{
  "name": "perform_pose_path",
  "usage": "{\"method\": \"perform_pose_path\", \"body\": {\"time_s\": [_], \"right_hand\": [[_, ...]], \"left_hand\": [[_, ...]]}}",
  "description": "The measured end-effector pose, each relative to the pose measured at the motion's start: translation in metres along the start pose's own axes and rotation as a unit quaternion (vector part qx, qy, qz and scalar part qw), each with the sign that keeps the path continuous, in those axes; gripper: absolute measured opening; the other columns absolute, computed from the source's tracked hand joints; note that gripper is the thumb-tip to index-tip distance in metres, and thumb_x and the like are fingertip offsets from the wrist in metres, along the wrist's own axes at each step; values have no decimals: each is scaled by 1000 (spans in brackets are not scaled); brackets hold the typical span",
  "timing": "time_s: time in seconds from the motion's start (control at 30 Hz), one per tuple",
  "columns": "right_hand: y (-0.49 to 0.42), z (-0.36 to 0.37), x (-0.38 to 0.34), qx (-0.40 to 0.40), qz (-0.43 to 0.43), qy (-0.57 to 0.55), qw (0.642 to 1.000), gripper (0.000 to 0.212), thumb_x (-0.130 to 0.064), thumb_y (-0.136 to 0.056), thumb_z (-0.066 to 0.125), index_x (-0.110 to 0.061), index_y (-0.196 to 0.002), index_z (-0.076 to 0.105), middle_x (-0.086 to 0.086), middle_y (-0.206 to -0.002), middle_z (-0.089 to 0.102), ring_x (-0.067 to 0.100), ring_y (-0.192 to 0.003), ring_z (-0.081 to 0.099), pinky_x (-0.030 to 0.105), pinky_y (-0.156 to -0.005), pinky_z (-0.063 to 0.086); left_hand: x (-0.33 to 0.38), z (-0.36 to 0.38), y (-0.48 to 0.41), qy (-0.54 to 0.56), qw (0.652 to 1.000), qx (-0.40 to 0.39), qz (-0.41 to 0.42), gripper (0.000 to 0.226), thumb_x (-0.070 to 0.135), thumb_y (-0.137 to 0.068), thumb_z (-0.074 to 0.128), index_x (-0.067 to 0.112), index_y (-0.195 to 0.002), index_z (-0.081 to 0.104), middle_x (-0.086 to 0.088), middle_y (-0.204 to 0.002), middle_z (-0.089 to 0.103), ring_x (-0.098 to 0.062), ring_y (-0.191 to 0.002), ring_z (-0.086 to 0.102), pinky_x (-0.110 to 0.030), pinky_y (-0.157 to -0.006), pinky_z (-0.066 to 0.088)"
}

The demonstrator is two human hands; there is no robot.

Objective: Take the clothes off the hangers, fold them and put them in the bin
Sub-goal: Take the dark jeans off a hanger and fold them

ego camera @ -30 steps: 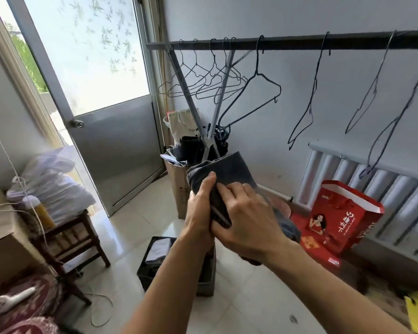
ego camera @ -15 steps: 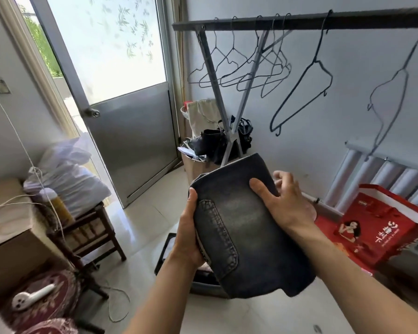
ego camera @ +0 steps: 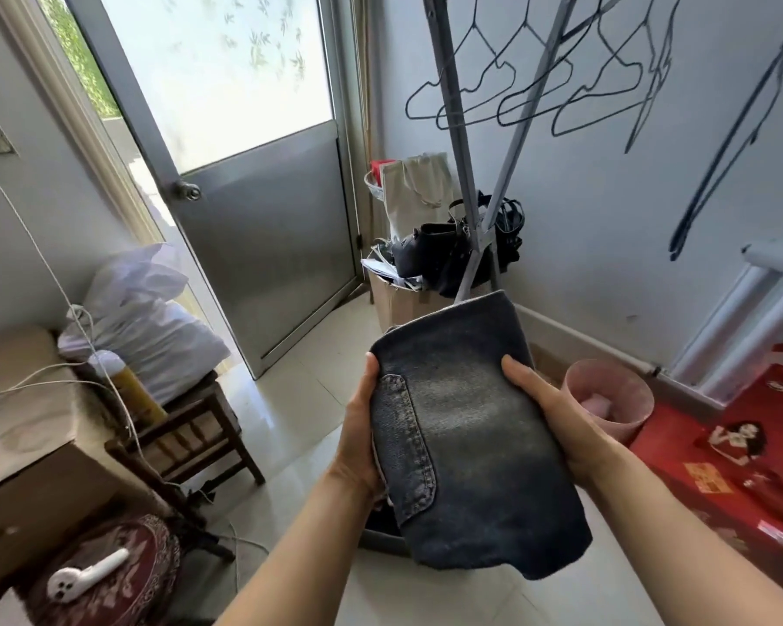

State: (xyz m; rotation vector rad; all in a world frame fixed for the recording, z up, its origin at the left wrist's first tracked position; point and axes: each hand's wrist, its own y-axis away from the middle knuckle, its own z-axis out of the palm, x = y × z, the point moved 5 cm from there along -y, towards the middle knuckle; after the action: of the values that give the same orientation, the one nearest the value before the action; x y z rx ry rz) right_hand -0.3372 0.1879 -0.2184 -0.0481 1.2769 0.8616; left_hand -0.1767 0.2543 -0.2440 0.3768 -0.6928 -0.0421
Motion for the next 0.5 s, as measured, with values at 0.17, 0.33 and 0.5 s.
{"method": "perform_pose_path", "body": {"time_s": [0.17,0.33,0.5], "right_hand": [[-57,-26,16,44,-45,-2,998,47,-39,-85,61,-6,-119,63,21,-112,69,35,-98,67,48,-93,51],[-124,-43,27,72,-83,24,994,44,-40,-85,63,-10,-117,63,16,-111,71,33,-99,69,44,-83,55],[-208,-49,29,120,-107,108,981,42,-48,-70,75,-14,-94,69,6,-89,76,23,-80,73,34,-70,57]], "left_hand": [[19,-25,-55,-186,978,90,-23,61,67,-88,47,11,-98,70,-10,-83,74,-22,-72,72,-32,-69,57],[28,-49,-125,-223,956,192,-7,74,71,-64,72,9,-103,72,-10,-91,77,-28,-86,73,-41,-86,58],[39,-86,-209,-271,886,370,72,75,85,-44,71,17,-77,73,-1,-78,73,-25,-79,69,-37,-82,57]]}}
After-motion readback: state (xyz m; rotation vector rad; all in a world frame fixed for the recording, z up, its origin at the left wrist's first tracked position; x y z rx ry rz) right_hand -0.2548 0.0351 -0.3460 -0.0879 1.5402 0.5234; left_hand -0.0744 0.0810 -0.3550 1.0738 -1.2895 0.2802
